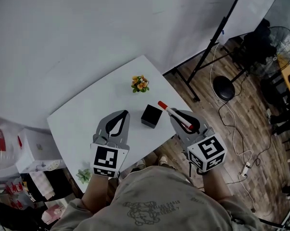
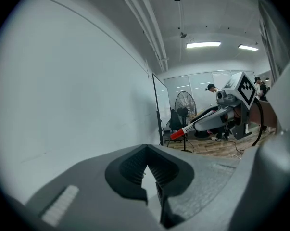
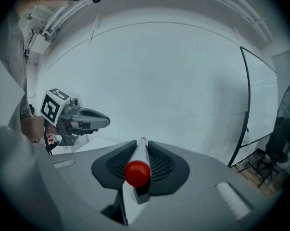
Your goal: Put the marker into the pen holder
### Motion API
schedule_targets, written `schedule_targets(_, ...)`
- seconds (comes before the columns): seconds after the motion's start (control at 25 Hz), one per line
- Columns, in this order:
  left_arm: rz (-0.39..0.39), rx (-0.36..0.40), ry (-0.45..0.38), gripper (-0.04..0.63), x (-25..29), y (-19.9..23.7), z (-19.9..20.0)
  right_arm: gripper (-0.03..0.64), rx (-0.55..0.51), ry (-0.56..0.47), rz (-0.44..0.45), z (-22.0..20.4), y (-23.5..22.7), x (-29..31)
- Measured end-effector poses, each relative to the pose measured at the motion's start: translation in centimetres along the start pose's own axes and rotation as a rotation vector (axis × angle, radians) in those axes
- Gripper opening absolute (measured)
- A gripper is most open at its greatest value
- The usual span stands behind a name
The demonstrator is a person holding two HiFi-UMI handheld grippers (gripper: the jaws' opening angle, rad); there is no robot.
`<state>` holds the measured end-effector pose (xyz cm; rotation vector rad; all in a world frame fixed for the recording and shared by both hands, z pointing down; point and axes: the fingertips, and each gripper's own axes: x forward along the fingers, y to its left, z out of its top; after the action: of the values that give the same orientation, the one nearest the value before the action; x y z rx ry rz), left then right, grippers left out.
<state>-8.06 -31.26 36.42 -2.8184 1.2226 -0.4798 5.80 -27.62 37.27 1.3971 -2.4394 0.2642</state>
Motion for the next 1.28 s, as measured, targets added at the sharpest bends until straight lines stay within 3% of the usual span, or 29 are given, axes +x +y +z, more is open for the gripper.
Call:
schedule_targets(0.56, 0.076, -0.016, 0.051, 0.0, 3.3, 1.4, -1.2, 0.1, -0.152, 0.249, 0.201, -3.7, -1.4, 5.3)
schedule_targets(1.28, 0.047, -0.094, 0.261, 0.0, 6.9, -0.5, -11.1, 0.101, -0.196, 0.553, 0.299, -14.3, -1.6, 11.6)
